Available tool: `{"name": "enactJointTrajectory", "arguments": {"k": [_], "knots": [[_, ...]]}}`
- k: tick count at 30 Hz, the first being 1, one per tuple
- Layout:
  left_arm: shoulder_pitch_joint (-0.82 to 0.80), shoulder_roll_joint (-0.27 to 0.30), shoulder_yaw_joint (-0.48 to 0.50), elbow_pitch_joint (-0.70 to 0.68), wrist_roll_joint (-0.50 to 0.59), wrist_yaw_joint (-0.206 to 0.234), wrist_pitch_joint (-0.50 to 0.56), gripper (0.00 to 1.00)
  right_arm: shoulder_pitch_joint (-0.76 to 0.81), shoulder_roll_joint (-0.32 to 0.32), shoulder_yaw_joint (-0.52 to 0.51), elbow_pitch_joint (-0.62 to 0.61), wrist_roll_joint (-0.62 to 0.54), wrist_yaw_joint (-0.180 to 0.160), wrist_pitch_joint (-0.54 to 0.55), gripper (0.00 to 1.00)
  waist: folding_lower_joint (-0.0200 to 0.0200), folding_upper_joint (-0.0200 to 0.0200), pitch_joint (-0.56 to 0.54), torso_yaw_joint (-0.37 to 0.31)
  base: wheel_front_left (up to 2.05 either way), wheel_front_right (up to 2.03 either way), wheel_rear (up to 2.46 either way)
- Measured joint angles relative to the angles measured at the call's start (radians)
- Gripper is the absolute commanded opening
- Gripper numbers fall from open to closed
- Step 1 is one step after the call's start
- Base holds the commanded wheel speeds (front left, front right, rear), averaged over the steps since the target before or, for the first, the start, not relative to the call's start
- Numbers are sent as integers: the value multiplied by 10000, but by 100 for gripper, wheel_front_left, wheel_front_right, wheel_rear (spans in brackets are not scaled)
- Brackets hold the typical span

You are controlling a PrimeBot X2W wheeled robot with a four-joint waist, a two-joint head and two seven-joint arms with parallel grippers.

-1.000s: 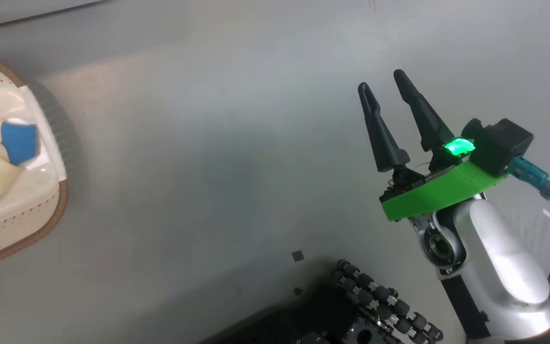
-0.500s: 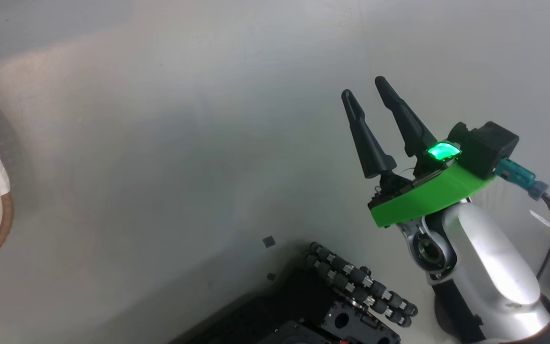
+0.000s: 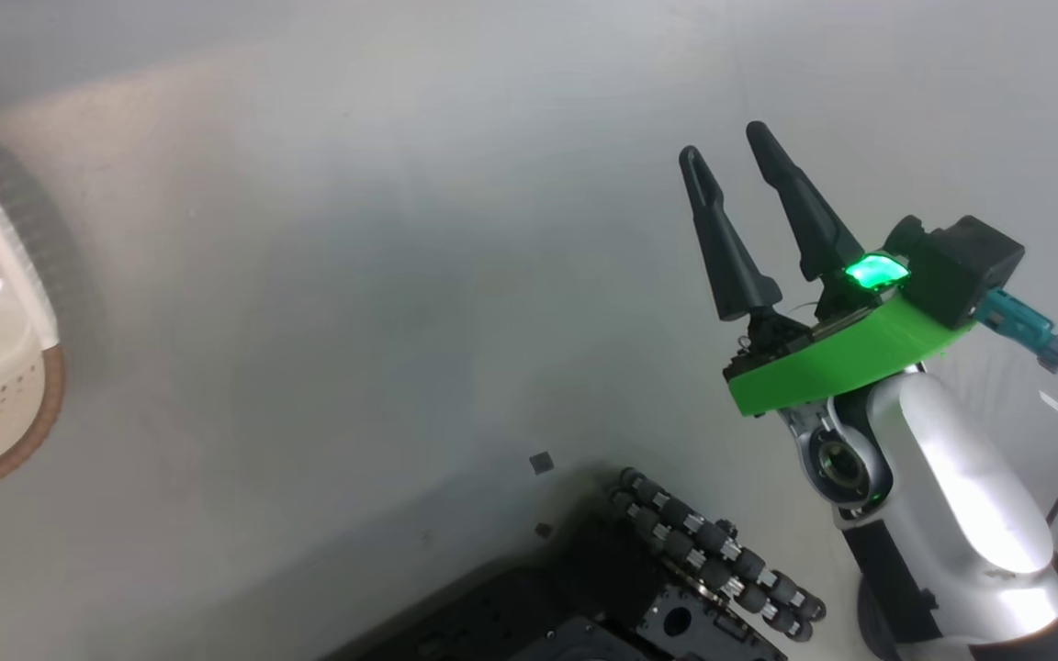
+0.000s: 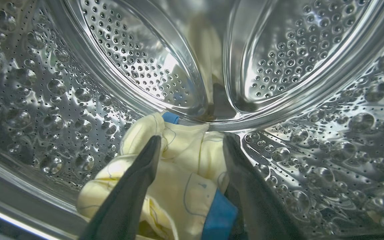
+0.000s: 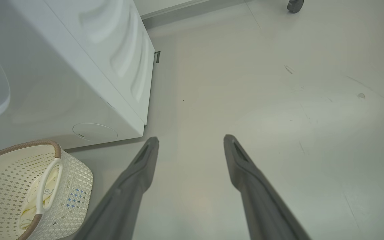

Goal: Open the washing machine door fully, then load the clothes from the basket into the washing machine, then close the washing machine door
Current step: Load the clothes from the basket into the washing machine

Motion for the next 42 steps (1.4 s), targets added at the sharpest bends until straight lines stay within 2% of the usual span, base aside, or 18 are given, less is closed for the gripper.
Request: {"name": "enactJointTrajectory", "arguments": {"k": [13, 22, 30, 36, 42], "knots": [[2391, -318, 205, -1206, -949, 282, -715, 100, 55, 2, -673, -6, -644, 0, 0, 100, 0, 0, -909, 846, 0, 0, 0], [5250, -556, 581, -2748, -1747, 341, -1461, 100, 362, 0, -1076, 17, -986, 0, 0, 100, -1, 0, -1819, 1274, 0, 0, 0], [8479, -1208, 765, -4729, -2234, 364, -2824, 100, 994, -2, -1482, 119, -1540, 0, 0, 100, -1, 0, -2947, 1805, 0, 0, 0], [11155, -1749, 575, -6213, -2196, 364, -3434, 100, 1568, -4, -1695, 215, -2031, 0, 0, 100, -2, 1, -3976, 2257, 0, 0, 0], [12791, -2082, 249, -7179, -1776, 366, -3620, 100, 2012, -81, -1868, 293, -2341, 0, 2, 100, -2, 1, -4920, 2772, 0, 0, 0]]}}
